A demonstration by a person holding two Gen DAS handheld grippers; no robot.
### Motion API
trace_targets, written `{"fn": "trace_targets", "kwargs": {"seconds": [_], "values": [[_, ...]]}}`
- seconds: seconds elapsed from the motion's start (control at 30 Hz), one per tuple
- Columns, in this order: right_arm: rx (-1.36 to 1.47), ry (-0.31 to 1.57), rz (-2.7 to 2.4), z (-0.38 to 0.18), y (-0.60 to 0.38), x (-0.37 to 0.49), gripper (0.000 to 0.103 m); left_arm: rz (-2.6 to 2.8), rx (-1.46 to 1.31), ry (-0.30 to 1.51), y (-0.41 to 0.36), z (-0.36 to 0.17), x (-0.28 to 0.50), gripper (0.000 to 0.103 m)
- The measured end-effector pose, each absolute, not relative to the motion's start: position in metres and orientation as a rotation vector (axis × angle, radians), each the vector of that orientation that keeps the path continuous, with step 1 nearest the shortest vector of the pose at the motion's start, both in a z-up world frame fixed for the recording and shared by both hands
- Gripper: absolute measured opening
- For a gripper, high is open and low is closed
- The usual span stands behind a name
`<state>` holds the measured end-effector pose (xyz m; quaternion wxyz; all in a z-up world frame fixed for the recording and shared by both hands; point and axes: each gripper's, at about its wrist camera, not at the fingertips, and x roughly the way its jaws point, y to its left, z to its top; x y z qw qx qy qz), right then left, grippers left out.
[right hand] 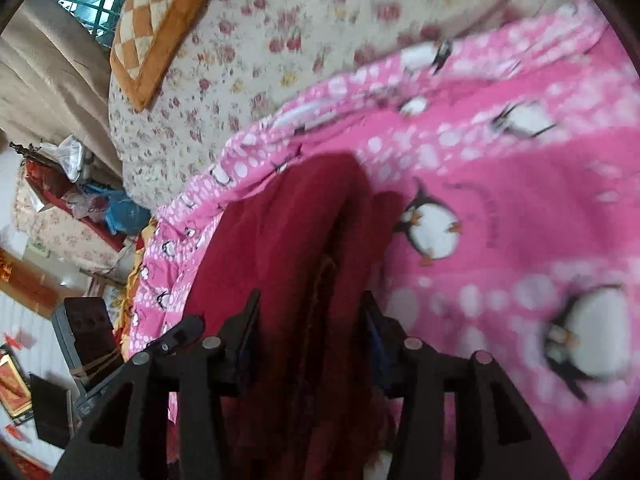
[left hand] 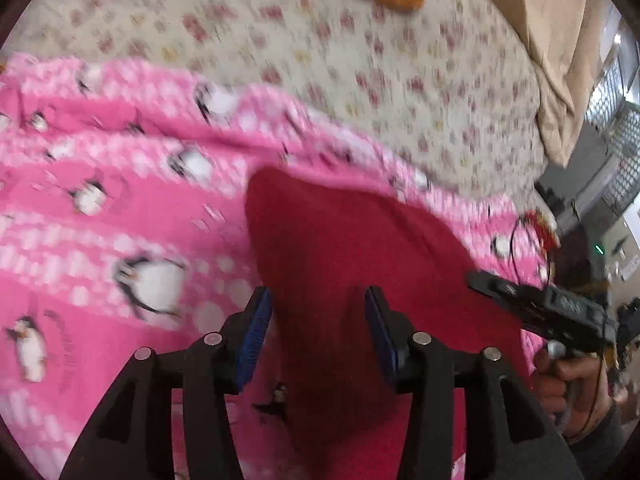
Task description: Fold small clothes
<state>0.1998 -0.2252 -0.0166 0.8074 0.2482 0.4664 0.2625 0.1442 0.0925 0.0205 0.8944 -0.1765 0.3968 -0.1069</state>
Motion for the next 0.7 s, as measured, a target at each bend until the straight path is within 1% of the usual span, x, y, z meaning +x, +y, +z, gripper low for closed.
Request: {"fn": "trace_targets", "kwargs": {"seconds": [0.07, 0.13, 0.17, 0.2, 0.23, 0.3, 0.37, 0.43, 0.47, 0.57, 0.63, 0.7], "values": [[0.387, 0.912, 0.542, 0.014, -0.226, 0.183, 0.048, -0.230, -0.396, 0.730, 0.101, 0.037, 0.129, 0.024], [0.117, 0.797, 0.604, 0.043, -0.202, 0.160, 0.044, -0.265, -0.384, 0.680, 0.098, 0.046, 0.120, 0.024], [0.016, 0.758, 0.622, 0.048, -0.189, 0.151, 0.038, -0.286, -0.352, 0.678, 0.090, 0.047, 0.118, 0.024], [-0.093, 0.725, 0.635, 0.049, -0.173, 0.144, 0.029, -0.304, -0.324, 0.690, 0.083, 0.045, 0.119, 0.023], [-0.159, 0.720, 0.652, 0.046, -0.159, 0.140, 0.026, -0.320, -0.297, 0.715, 0.074, 0.041, 0.121, 0.022], [-0.237, 0.797, 0.634, 0.026, -0.147, 0.143, 0.017, -0.322, -0.242, 0.803, 0.057, 0.024, 0.127, 0.021], [-0.285, 0.893, 0.566, 0.003, -0.150, 0.147, 0.015, -0.329, -0.195, 0.905, 0.041, 0.001, 0.135, 0.021], [-0.222, 0.918, 0.541, -0.002, -0.165, 0.144, 0.015, -0.302, -0.138, 0.867, 0.030, 0.001, 0.132, 0.022], [-0.229, 0.921, 0.532, -0.003, -0.165, 0.141, 0.015, -0.294, -0.131, 0.865, 0.027, 0.001, 0.133, 0.024], [-0.236, 0.890, 0.525, -0.006, -0.166, 0.135, 0.015, -0.297, -0.169, 0.854, 0.030, -0.002, 0.134, 0.028], [-0.206, 0.889, 0.526, -0.004, -0.168, 0.136, 0.016, -0.315, -0.204, 0.848, 0.035, -0.003, 0.133, 0.033], [-0.219, 0.878, 0.514, -0.002, -0.165, 0.133, 0.017, -0.337, -0.230, 0.842, 0.036, -0.002, 0.133, 0.047]]}}
